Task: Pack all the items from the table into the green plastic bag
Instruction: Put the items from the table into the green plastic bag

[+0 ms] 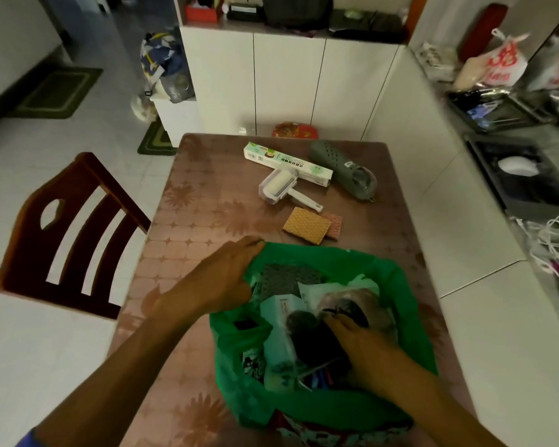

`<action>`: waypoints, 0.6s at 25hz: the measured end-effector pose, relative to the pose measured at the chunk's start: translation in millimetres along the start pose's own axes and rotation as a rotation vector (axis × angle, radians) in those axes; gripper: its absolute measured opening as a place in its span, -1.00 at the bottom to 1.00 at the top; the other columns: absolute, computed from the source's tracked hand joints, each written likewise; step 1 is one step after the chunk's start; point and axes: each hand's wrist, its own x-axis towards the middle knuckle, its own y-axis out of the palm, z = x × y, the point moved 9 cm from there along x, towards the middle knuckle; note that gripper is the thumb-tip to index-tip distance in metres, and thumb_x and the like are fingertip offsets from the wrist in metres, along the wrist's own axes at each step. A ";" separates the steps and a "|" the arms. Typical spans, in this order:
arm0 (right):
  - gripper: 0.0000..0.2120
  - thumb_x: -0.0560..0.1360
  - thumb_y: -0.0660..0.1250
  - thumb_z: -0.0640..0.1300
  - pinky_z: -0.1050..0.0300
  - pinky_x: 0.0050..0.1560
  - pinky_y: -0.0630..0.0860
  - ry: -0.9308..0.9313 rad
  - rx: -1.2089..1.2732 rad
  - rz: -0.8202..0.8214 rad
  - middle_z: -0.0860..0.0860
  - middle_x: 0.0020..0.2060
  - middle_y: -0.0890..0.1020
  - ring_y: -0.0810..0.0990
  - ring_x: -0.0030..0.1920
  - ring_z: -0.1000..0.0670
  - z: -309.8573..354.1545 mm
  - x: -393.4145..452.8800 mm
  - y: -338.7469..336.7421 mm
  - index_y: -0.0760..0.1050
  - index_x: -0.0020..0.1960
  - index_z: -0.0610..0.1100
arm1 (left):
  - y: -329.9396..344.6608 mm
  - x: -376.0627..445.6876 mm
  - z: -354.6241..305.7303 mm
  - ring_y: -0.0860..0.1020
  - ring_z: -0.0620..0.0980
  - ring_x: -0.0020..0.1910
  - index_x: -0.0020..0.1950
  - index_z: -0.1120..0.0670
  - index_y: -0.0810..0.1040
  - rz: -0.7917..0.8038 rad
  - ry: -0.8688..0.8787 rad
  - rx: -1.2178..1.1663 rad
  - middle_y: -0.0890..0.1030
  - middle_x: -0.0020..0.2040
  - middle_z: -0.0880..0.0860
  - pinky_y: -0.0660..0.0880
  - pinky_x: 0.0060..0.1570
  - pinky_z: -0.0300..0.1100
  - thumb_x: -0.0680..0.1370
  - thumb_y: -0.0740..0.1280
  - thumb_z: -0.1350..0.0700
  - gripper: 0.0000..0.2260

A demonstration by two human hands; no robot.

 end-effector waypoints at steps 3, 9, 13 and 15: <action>-0.22 0.46 0.35 -0.05 0.04 0.14 0.48 -0.127 0.161 0.160 0.07 0.48 0.22 0.43 0.26 -0.10 18.9 -18.9 -41.4 -0.02 0.54 0.10 | -4.9 -1.2 -11.8 0.32 0.03 0.32 0.44 0.08 0.31 0.002 0.065 -0.049 0.33 0.42 0.02 0.21 0.16 -0.31 0.42 0.34 0.24 -0.41; -0.66 0.46 0.33 -0.11 0.08 0.05 0.56 -0.021 0.455 -0.264 0.10 0.12 0.57 0.57 0.05 0.04 -48.8 96.8 -192.4 0.47 0.22 0.08 | 0.7 9.9 -6.8 0.25 -0.06 0.35 0.33 -0.03 0.44 0.040 0.068 -0.094 0.27 0.46 -0.04 0.27 0.28 -0.20 0.38 0.30 0.14 -0.50; -0.68 0.49 0.27 -0.10 0.14 -0.06 0.44 0.269 0.380 -0.209 -0.18 0.16 0.57 0.55 0.02 -0.14 -118.4 239.4 -141.6 0.47 0.23 -0.14 | 7.6 39.8 -9.6 0.25 -0.03 0.36 0.30 -0.09 0.47 0.029 0.065 -0.020 0.24 0.48 -0.03 0.34 0.27 -0.13 0.43 0.35 0.05 -0.57; -0.49 0.49 0.32 -0.10 0.07 -0.01 0.46 0.346 0.353 -0.082 -0.26 0.25 0.50 0.53 0.12 -0.22 -136.0 273.3 -100.1 0.32 0.37 -0.24 | 11.1 53.3 -3.5 0.28 0.00 0.34 0.32 -0.07 0.45 0.031 0.038 0.036 0.27 0.47 0.00 0.41 0.21 -0.07 0.43 0.36 0.08 -0.55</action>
